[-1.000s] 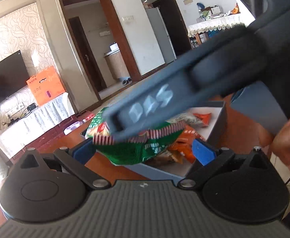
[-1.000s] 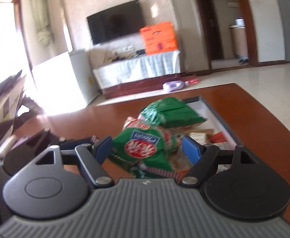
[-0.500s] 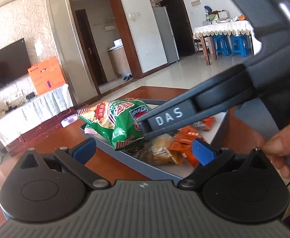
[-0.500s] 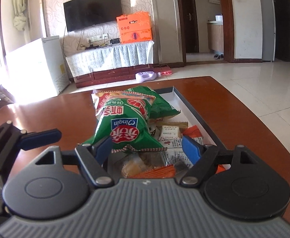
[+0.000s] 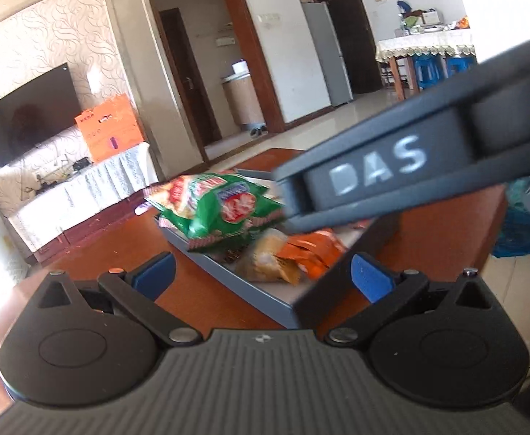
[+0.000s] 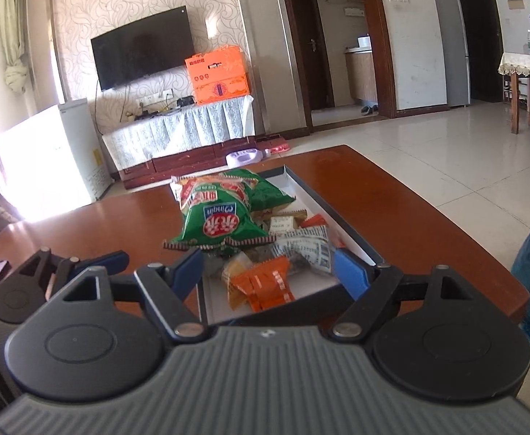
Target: Organize snacks
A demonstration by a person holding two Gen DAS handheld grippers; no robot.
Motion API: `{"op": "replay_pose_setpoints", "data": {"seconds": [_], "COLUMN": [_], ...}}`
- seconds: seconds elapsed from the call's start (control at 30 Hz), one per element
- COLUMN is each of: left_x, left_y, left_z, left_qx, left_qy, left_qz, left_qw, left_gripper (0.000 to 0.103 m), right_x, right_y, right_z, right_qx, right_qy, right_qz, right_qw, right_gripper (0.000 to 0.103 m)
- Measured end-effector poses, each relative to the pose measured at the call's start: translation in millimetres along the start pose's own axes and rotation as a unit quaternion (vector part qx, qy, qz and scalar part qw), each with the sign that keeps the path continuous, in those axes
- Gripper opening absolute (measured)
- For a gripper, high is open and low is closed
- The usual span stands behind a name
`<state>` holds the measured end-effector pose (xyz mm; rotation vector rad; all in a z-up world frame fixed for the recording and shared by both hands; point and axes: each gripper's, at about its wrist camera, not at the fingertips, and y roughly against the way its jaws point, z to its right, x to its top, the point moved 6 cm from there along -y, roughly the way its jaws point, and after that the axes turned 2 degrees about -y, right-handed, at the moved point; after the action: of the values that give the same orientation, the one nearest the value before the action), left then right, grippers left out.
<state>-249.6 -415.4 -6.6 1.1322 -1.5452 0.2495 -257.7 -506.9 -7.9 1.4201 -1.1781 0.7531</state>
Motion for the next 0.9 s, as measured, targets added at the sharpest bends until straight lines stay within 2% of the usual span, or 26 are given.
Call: {"op": "replay_pose_setpoints", "data": {"seconds": [0.17, 0.3, 0.47, 0.7, 0.9], "left_x": [-8, -12, -18, -24, -36], "left_y": [16, 32, 49, 71, 78], "left_z": [16, 23, 30, 30, 6], "left_qx": [0.001, -0.016, -0.055, -0.008, 0.03], "left_qy": [0.003, 0.032, 0.062, 0.07, 0.115], "left_qz": [-0.007, -0.018, -0.028, -0.036, -0.048], "left_qw": [1.0, 0.9992, 0.9962, 0.9968, 0.9918], "left_gripper": [0.103, 0.103, 0.103, 0.103, 0.103], "right_x": [-8, -14, -24, -33, -40], "right_y": [15, 27, 40, 70, 108], "right_z": [-7, -9, -3, 14, 28], "right_qx": [0.001, 0.002, -0.003, -0.016, -0.043], "right_qy": [0.015, 0.013, -0.005, -0.051, -0.071], "right_qz": [-0.006, -0.011, -0.017, -0.002, 0.036], "right_qw": [1.0, 1.0, 1.0, 0.999, 0.996], "right_gripper": [0.081, 0.081, 0.081, 0.081, 0.084]}}
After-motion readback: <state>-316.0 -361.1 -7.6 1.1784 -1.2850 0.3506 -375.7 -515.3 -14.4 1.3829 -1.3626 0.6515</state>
